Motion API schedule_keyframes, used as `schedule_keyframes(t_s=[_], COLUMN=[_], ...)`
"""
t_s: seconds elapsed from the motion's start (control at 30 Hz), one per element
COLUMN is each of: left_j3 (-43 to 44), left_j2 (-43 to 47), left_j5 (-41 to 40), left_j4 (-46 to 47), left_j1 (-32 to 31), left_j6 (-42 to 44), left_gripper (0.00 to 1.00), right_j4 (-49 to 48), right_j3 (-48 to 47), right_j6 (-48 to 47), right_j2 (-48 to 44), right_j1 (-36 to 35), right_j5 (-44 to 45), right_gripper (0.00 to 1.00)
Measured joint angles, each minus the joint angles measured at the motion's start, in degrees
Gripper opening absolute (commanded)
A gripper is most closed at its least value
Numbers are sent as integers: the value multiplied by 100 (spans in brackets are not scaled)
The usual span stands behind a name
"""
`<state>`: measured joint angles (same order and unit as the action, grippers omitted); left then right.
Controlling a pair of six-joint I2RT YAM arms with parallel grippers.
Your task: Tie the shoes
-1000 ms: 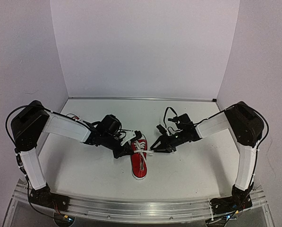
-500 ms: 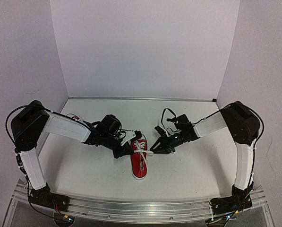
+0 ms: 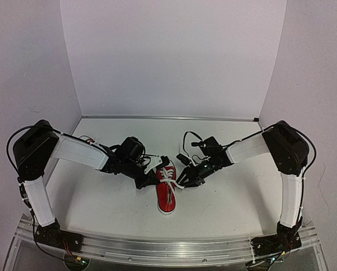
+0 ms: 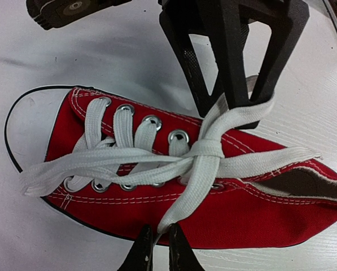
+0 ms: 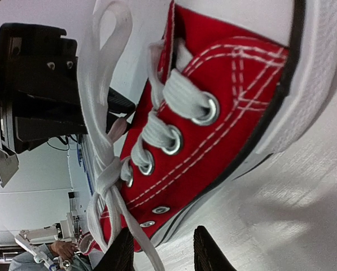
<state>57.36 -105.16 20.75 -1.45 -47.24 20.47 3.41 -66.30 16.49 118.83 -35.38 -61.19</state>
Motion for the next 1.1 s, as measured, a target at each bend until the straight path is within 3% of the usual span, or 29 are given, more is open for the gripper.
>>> schedule_keyframes(t_s=[0.23, 0.4, 0.57, 0.7, 0.9, 1.1], left_j3=[0, 0, 0, 0, 0, -47], left_j2=[0, 0, 9, 9, 11, 138], left_j5=[63, 220, 321, 313, 276, 53], left_j4=[5, 111, 166, 147, 146, 29], left_j1=[0, -2, -2, -2, 0, 0], left_j6=[7, 25, 64, 68, 61, 41], left_gripper=[11, 8, 4, 3, 1, 0], right_j4=[228, 331, 438, 526, 603, 683], right_j3=[-144, -222, -254, -297, -348, -350], right_j6=[-119, -168, -210, -280, -341, -378], right_j2=[0, 0, -2, -17, -35, -55], right_j1=[-33, -33, -33, -35, -74, -94], right_j5=[34, 98, 227, 297, 334, 396], right_gripper=[19, 29, 28, 20, 0, 0])
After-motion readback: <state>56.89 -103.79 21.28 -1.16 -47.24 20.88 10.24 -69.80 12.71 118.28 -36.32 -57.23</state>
